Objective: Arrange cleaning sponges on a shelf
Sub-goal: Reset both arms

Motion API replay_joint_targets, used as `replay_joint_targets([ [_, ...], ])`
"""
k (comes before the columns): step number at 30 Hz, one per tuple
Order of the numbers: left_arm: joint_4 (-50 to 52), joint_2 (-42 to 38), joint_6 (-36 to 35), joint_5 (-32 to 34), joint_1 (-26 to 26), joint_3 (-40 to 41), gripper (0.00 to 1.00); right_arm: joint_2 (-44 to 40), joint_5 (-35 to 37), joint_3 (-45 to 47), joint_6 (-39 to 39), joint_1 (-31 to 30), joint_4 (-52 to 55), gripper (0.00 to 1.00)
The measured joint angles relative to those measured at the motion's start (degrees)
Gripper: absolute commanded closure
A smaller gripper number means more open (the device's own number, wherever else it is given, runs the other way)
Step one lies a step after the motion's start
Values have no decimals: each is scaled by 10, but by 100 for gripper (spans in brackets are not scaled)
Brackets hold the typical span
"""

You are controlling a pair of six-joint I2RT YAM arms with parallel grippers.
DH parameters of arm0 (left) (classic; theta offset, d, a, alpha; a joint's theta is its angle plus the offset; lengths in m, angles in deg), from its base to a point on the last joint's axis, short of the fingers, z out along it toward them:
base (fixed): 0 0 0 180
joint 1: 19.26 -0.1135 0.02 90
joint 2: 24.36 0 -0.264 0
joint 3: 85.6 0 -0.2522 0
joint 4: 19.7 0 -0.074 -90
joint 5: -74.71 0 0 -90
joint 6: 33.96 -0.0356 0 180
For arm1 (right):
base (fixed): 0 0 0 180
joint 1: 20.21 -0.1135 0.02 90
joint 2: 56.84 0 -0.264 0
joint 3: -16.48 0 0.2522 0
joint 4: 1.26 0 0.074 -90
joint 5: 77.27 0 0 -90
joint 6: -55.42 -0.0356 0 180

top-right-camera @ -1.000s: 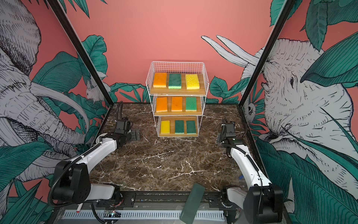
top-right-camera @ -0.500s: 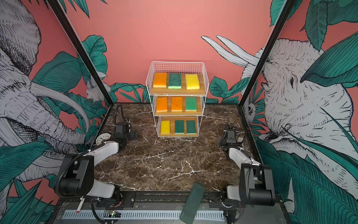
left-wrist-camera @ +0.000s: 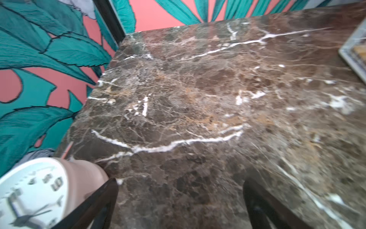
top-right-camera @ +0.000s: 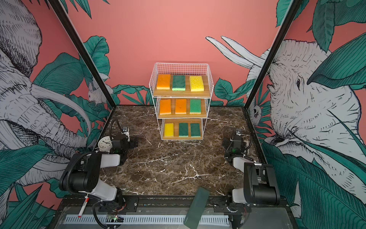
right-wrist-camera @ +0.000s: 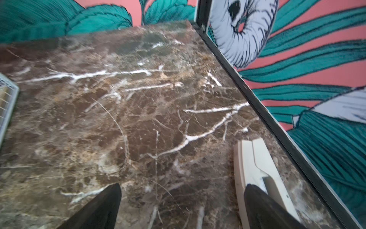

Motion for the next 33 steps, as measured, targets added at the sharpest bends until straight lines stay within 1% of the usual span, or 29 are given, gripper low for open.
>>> replay_joint_targets([
  [4,-27,6,-1,-14,1,6,0,39,-43,54,22,0,-125,1],
  [6,-43,6,-2,-19,1,6,0,76,-63,85,29,0,-202,1],
  [9,-52,6,-6,-31,1,7,1,94,-74,117,35,0,-256,1],
  [12,-60,6,-12,-45,1,7,0,94,-75,118,37,0,-288,1],
  [17,-72,6,-19,-66,1,9,1,89,-78,85,38,0,-281,1],
  [22,-99,6,-18,-61,1,31,0,87,-100,52,43,0,-253,1],
  [28,-130,6,-16,-50,1,47,0,87,-106,52,45,-1,-239,1],
  [33,-129,6,-14,-47,0,46,0,87,-107,52,46,-1,-238,1],
])
